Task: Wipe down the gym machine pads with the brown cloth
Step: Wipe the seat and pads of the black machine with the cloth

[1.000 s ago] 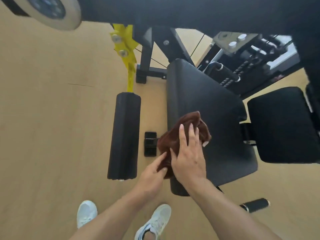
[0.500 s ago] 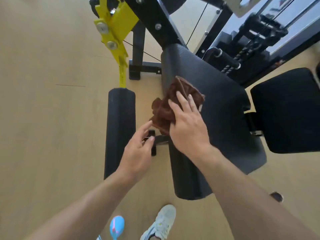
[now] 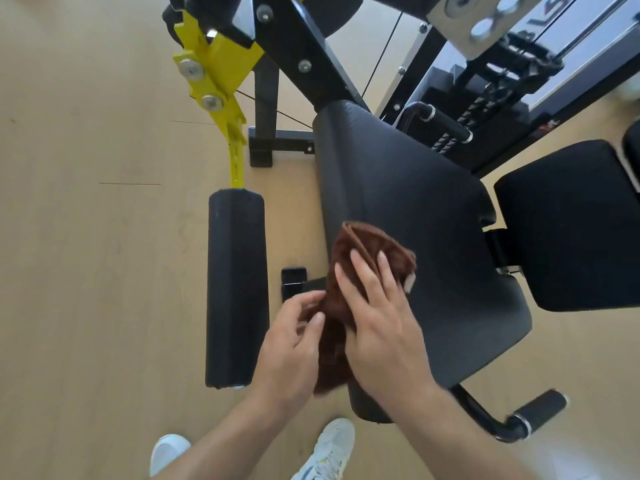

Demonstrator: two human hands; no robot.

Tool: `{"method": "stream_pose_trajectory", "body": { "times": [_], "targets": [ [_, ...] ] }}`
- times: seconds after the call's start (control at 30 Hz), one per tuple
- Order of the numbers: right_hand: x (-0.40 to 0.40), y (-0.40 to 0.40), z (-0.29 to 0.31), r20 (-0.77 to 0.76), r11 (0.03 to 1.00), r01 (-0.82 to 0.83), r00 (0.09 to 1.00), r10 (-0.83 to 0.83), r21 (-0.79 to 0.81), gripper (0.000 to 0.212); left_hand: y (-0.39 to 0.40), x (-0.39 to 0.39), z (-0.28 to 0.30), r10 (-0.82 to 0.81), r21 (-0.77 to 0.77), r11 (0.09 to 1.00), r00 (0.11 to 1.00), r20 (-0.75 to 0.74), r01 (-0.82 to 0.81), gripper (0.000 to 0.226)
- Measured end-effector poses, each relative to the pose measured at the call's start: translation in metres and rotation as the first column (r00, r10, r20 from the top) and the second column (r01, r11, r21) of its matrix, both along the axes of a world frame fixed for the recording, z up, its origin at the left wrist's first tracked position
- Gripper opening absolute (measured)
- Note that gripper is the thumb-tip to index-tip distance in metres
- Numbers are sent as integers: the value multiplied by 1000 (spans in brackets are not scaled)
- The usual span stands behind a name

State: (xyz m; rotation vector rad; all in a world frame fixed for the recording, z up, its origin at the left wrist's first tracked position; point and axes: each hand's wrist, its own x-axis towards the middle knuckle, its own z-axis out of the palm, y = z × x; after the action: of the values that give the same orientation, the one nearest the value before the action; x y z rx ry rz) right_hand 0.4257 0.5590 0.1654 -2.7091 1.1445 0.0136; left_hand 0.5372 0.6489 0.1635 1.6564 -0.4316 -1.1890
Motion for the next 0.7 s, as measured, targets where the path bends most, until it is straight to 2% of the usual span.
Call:
{"method": "stream_pose_trajectory", "body": {
  "times": [0.13, 0.2, 0.3, 0.4, 0.53, 0.63, 0.7],
  "targets": [
    [58, -73, 0, 23, 1000, 9, 1000, -9, 4, 59, -11, 4, 1, 17, -44, 999, 998, 68, -14, 43],
    [84, -110, 1, -19, 999, -19, 1000, 19, 29, 61, -14, 2, 1, -11, -50, 999, 997, 83, 15, 46],
    [122, -164, 6, -99, 986, -65, 992, 81, 151, 60, -13, -8, -2, -66, -31, 997, 998, -5, 66, 44],
    [137, -184, 9, -140, 979, -108, 981, 133, 172, 54, -6, -22, -5, -32, 12, 999, 999, -43, 33, 44],
    [96, -132, 20, -63, 974, -122, 989, 136, 190, 52, 16, -29, -5, 90, 53, 994, 994, 56, -93, 38],
    [31, -55, 25, 71, 983, -87, 995, 76, 159, 51, 33, -29, -11, 178, 73, 980, 980, 83, -185, 30],
    [-13, 0, 24, 92, 989, -31, 996, 18, 144, 54, 38, -29, -13, 208, 83, 973, 975, 75, -214, 29]
  ]
}}
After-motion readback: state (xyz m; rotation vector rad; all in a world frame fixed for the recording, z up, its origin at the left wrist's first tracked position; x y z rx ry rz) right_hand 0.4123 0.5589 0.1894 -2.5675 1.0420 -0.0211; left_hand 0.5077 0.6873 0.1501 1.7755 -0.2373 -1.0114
